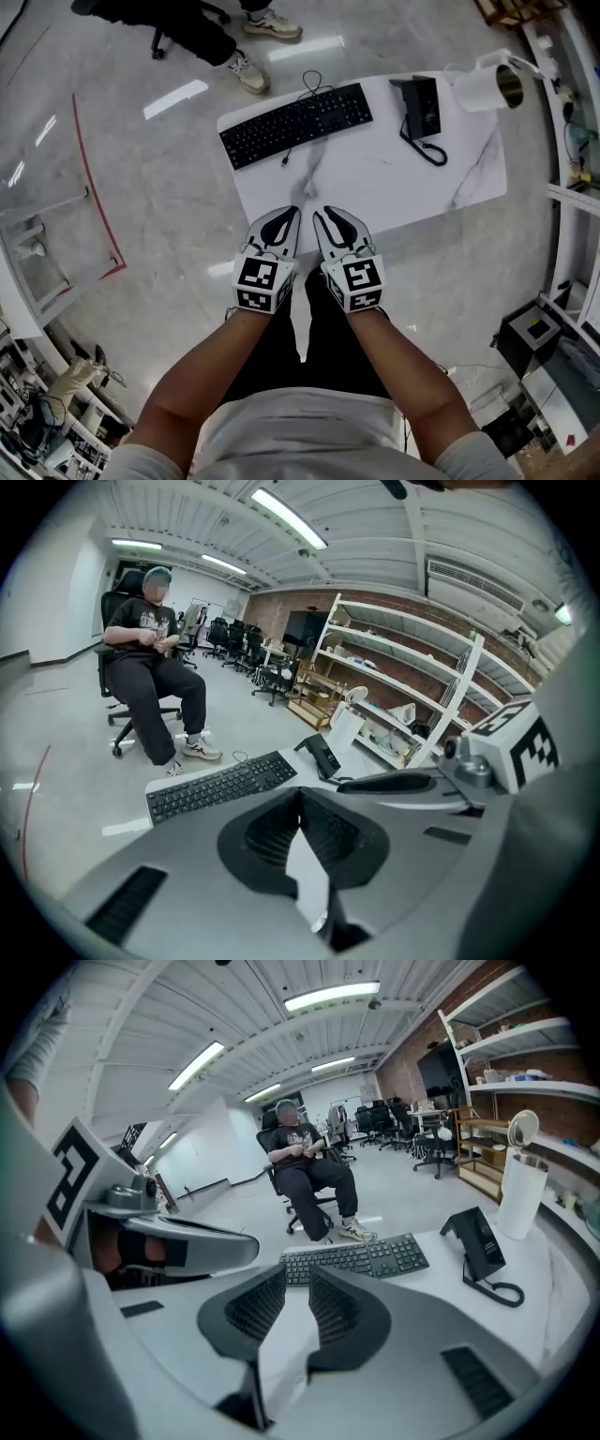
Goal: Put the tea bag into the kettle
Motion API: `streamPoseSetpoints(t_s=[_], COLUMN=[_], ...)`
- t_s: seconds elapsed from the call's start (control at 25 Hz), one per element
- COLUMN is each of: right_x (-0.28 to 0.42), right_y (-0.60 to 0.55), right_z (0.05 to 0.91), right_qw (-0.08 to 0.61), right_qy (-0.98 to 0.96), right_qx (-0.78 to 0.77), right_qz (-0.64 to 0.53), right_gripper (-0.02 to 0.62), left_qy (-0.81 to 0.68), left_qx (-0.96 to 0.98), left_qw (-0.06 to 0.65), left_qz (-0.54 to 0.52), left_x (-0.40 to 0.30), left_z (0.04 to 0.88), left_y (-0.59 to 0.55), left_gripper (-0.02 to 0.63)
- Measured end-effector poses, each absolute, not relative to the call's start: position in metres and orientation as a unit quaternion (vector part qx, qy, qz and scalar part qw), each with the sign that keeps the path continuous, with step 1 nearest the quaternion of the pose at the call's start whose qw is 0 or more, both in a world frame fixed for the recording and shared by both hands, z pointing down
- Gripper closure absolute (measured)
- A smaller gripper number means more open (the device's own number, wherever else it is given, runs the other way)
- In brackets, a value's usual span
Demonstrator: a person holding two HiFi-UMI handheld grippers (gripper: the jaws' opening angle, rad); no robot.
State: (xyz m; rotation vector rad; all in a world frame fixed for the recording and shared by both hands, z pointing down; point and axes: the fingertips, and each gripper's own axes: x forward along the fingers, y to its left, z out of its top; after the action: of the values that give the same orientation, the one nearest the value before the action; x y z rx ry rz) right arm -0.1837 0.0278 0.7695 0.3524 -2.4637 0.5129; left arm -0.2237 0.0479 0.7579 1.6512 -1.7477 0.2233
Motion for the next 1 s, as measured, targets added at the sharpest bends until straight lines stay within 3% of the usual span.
streamPoseSetpoints(t_s=[0.52, 1.0], right_x=[-0.195, -0.188], right_y=[0.025, 0.021], right_z=[0.921, 1.002], right_qw=[0.355, 0.391], right_qy=[-0.9, -0.879], right_qx=[0.15, 0.174], right_qz=[0.203, 0.21], right_gripper=[0.433, 0.431], left_qy=[-0.649, -0.634], left_qx=[0.642, 0.643], left_qw=[0.396, 0.415], left_qz=[0.097, 0.11], left_x=[-0.219, -0.22], left_z=[0.885, 0.943], left_y=[0.054, 0.066], left_gripper=[0.598, 0.598])
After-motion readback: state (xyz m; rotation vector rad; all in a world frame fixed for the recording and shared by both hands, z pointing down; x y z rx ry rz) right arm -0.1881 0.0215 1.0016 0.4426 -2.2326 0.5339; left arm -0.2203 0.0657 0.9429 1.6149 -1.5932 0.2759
